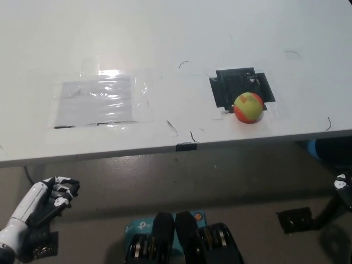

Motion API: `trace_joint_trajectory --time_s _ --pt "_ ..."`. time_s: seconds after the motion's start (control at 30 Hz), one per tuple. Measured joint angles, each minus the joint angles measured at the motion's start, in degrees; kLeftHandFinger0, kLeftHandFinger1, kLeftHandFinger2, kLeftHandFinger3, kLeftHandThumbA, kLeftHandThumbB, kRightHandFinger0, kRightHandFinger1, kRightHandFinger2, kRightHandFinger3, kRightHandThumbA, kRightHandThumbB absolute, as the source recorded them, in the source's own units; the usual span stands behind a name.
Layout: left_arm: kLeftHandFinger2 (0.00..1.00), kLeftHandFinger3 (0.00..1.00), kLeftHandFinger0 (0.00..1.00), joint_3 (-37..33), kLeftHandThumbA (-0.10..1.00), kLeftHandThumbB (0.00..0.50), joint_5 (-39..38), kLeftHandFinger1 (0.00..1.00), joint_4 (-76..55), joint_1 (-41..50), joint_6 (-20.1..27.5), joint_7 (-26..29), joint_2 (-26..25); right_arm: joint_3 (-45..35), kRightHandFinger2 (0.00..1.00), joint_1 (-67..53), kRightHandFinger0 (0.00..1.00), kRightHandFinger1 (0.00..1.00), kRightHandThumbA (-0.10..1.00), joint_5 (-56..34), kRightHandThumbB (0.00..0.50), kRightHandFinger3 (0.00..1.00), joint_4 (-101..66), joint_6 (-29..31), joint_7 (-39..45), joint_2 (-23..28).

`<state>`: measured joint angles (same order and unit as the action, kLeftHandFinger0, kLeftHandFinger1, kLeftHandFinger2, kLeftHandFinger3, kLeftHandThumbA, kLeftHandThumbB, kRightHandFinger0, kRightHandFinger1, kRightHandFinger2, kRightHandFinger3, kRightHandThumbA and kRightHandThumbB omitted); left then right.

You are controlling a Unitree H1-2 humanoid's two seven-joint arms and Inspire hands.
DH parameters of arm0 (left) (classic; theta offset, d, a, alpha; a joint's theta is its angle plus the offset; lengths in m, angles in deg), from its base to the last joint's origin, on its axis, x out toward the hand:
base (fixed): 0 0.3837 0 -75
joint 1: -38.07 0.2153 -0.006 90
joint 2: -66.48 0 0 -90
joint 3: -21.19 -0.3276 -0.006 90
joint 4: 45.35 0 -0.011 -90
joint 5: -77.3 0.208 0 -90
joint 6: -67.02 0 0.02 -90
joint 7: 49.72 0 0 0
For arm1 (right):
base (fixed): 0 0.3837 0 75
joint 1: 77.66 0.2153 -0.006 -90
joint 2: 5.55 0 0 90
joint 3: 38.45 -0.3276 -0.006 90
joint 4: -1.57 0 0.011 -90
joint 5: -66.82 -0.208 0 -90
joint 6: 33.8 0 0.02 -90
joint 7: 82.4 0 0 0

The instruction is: The robot uses right hand to squeeze a small tennis ball placed on the black area of the table

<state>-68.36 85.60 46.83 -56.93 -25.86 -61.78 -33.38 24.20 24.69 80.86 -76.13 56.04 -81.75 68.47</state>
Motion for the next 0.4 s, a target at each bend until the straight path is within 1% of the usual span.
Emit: trace_joint_trajectory --time_s 0.1,0.13,0.17,0.3,0.33,0.37,0.4 --pt "0.58 0.67 0.38 0.0 0.71 0.041 0.1 0.46 0.0 0.0 0.0 0.0 0.0 1.5 0.0 0.0 0.0 0.0 0.09 -0.4 0.185 0.35 0.2 0.3 -1.5 0.7" --pt "0.58 0.67 0.37 0.0 0.7 0.032 0.1 0.46 0.0 0.0 0.0 0.0 0.0 2.1 0.0 0.0 0.0 0.0 0.08 -0.4 0.191 0.35 0.4 0.6 -2.1 1.0" --pt "0.58 0.67 0.37 0.1 0.69 0.024 0.1 0.46 0.0 0.0 0.0 0.0 0.0 2.7 0.0 0.0 0.0 0.0 0.07 -0.4 0.181 0.36 0.6 0.9 -2.6 1.4" --pt "0.59 0.67 0.38 0.2 0.69 0.032 0.1 0.46 0.0 0.0 0.0 0.0 0.1 4.2 0.0 0.0 0.0 0.0 0.05 -0.7 0.186 0.35 1.1 1.6 -4.1 2.2" --pt "0.59 0.69 0.38 0.2 0.69 0.035 0.1 0.47 0.0 0.0 0.0 0.0 0.2 4.5 0.0 0.0 0.0 0.0 0.05 -0.8 0.186 0.35 1.3 1.6 -4.5 2.4" --pt "0.59 0.69 0.38 0.2 0.7 0.047 0.1 0.47 0.0 0.0 0.0 0.0 0.2 4.7 0.0 0.0 0.0 0.0 0.05 -0.9 0.186 0.35 1.5 1.6 -4.7 2.6" --pt "0.59 0.69 0.38 0.2 0.7 0.047 0.1 0.47 0.0 0.0 0.0 0.0 0.2 4.7 0.0 0.0 0.0 0.0 0.05 -0.9 0.186 0.35 1.5 1.6 -4.8 2.6"
